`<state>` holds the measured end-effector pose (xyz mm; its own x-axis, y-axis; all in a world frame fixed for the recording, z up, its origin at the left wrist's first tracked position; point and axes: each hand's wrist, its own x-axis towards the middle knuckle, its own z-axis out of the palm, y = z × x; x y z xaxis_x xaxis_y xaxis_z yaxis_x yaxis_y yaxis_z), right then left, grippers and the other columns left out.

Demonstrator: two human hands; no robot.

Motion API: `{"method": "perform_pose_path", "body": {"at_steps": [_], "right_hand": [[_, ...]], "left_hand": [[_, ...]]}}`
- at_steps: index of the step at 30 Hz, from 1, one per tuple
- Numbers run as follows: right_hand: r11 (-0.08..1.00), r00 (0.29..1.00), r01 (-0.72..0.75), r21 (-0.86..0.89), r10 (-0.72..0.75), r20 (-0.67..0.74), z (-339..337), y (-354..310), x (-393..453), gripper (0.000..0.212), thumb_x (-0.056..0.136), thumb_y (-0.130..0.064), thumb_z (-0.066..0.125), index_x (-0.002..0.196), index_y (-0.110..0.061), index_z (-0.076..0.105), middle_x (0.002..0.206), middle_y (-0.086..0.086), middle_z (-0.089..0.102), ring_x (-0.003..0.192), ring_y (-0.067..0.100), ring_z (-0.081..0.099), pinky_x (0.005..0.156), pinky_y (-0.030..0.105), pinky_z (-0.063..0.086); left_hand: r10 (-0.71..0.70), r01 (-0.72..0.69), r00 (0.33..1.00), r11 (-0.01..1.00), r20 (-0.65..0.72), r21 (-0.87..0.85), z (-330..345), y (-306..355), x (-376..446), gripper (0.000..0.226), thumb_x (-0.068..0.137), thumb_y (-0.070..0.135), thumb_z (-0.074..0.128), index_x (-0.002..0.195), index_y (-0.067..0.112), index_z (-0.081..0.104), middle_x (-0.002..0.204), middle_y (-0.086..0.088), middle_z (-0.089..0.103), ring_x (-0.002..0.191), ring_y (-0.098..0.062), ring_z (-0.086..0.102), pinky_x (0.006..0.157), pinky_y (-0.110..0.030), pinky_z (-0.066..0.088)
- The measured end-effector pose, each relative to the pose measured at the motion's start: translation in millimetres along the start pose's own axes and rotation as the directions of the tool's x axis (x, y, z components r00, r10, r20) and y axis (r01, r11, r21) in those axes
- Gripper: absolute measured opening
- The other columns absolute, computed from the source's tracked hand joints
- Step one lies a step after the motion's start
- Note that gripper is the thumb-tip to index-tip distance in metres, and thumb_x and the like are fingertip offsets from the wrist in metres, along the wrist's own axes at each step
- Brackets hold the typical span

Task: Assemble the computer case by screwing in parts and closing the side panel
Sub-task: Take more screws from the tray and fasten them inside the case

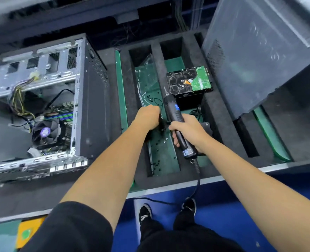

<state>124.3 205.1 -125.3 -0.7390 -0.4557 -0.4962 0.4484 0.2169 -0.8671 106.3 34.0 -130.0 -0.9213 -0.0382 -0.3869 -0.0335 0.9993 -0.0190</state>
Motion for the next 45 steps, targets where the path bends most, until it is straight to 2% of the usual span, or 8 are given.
{"method": "perform_pose_path", "body": {"at_steps": [7,10,14,22,27,34,40,45], "right_hand": [[0.995,0.998,0.038,0.09,-0.042,0.039,2,11,8,0.017,0.074,-0.015,0.065,0.081,-0.008,0.051,0.057,0.014,0.059,0.046,0.027,0.055,0.046,0.033,0.05],[0.991,0.997,0.039,0.127,-0.047,0.062,0,12,9,0.016,0.075,-0.014,0.064,0.08,-0.008,0.051,0.058,0.015,0.059,0.045,0.027,0.054,0.045,0.033,0.05],[0.993,0.997,0.044,0.105,-0.05,0.055,1,12,7,0.017,0.075,-0.015,0.064,0.083,-0.007,0.051,0.059,0.014,0.06,0.047,0.027,0.055,0.047,0.033,0.049],[0.995,0.998,0.037,0.093,-0.041,0.044,2,10,5,0.018,0.076,-0.014,0.063,0.085,-0.007,0.05,0.06,0.015,0.058,0.047,0.027,0.054,0.048,0.035,0.049],[0.993,0.999,0.03,0.113,-0.034,0.037,3,11,7,0.02,0.072,-0.015,0.065,0.084,-0.007,0.051,0.061,0.018,0.057,0.046,0.026,0.053,0.048,0.035,0.048],[0.992,0.999,0.028,0.124,-0.032,0.035,2,10,7,0.018,0.075,-0.014,0.065,0.085,-0.007,0.052,0.06,0.016,0.058,0.046,0.026,0.053,0.048,0.033,0.049],[0.993,0.999,0.027,0.113,-0.031,0.032,4,8,4,0.015,0.078,-0.011,0.064,0.086,-0.007,0.052,0.06,0.015,0.058,0.046,0.026,0.052,0.046,0.032,0.048],[0.993,0.999,0.024,0.113,-0.027,0.028,4,6,2,0.014,0.079,-0.01,0.063,0.086,-0.007,0.052,0.059,0.013,0.057,0.046,0.025,0.052,0.045,0.031,0.048]], "left_hand": [[0.125,-0.231,0.938,0.921,0.323,0.314,20,12,-36,0.014,0.085,0.013,0.05,0.099,0.016,0.048,0.099,-0.004,0.059,0.083,-0.024,0.052,0.079,-0.032,0.029],[0.134,-0.283,0.887,0.914,0.441,0.29,31,17,-44,0.044,0.086,0.032,0.065,0.123,0.015,0.05,0.114,-0.003,0.058,0.097,-0.027,0.059,0.074,-0.034,0.044],[0.174,-0.354,0.837,0.895,0.518,0.272,41,27,-50,0.063,0.073,0.042,0.078,0.122,0.013,0.054,0.117,-0.004,0.059,0.101,-0.029,0.061,0.079,-0.035,0.051],[0.297,-0.463,0.831,0.837,0.47,0.29,59,40,-59,0.031,0.086,0.01,0.058,0.117,0.006,0.055,0.117,-0.011,0.06,0.103,-0.03,0.06,0.077,-0.035,0.047],[0.331,-0.48,0.826,0.838,0.456,0.261,64,37,-63,0.029,0.088,0.01,0.053,0.117,0.006,0.056,0.116,-0.012,0.061,0.102,-0.031,0.06,0.073,-0.033,0.044],[0.268,-0.31,0.892,0.949,0.364,0.06,53,33,-60,0.027,0.084,0.02,0.062,0.106,0.005,0.056,0.109,-0.013,0.06,0.093,-0.032,0.059,0.068,-0.031,0.042],[0.051,-0.07,0.997,0.925,0.06,0.373,34,16,-39,0.018,0.087,0.009,0.051,0.102,0.017,0.054,0.105,-0.005,0.063,0.1,-0.026,0.058,0.077,-0.033,0.033],[0.021,-0.066,0.995,0.876,0.099,0.478,43,16,-26,0.027,0.09,0.013,0.051,0.115,0.02,0.053,0.108,0.0,0.064,0.104,-0.023,0.058,0.081,-0.03,0.034]]}}
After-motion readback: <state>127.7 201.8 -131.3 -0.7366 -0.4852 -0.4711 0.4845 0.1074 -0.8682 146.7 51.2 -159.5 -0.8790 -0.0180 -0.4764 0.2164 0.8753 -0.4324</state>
